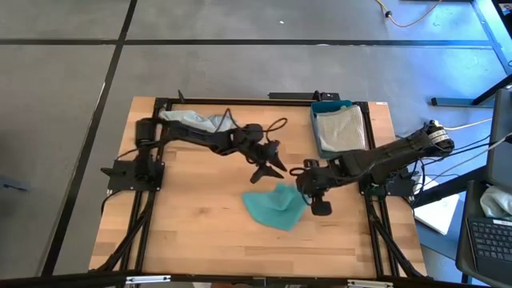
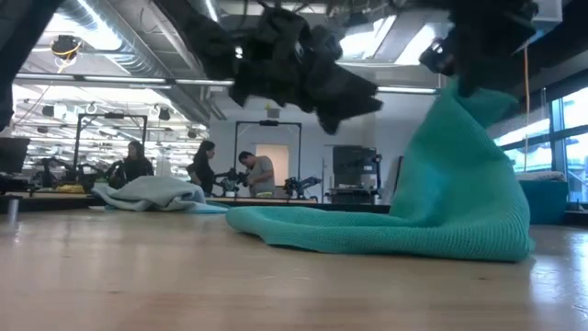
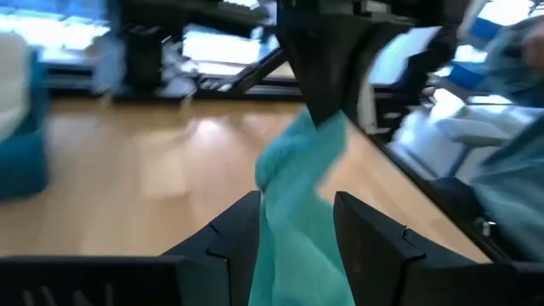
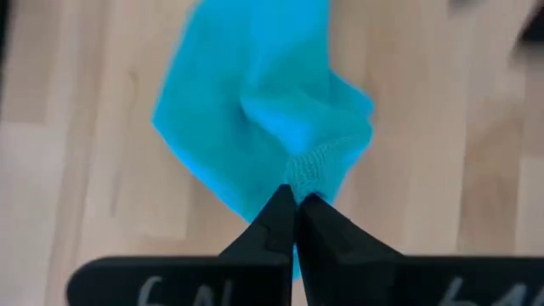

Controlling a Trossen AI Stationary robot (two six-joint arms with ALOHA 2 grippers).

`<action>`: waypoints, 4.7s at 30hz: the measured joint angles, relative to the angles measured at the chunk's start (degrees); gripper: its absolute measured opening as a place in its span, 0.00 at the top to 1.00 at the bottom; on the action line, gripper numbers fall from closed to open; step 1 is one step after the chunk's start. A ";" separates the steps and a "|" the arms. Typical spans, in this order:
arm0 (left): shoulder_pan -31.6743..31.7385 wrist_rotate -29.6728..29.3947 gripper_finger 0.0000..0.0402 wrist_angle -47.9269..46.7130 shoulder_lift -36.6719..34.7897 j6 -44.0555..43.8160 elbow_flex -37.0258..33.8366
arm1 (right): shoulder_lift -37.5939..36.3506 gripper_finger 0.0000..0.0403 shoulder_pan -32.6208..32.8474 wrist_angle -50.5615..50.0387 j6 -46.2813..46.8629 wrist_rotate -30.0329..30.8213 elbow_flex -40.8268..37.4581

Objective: Fold microfiber towels
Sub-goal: Fold the blue microfiber cloth

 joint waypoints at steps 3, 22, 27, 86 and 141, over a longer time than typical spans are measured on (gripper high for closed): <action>-0.24 2.92 0.65 2.84 2.92 0.79 3.00 | 0.00 0.98 1.32 3.84 -1.68 0.23 0.00; -3.45 15.21 0.65 2.47 9.20 2.40 12.90 | 0.00 0.98 4.37 11.37 -4.27 0.47 0.41; -4.94 16.45 0.65 1.64 9.18 2.21 12.90 | 0.00 0.98 4.89 8.40 -4.48 2.94 4.51; -11.83 -6.74 0.71 2.38 7.39 2.66 12.83 | 0.09 0.98 9.10 -1.75 2.41 13.40 4.31; -15.53 -41.17 0.66 -12.51 1.86 12.83 12.90 | 0.07 0.98 9.04 -5.26 7.14 25.25 4.37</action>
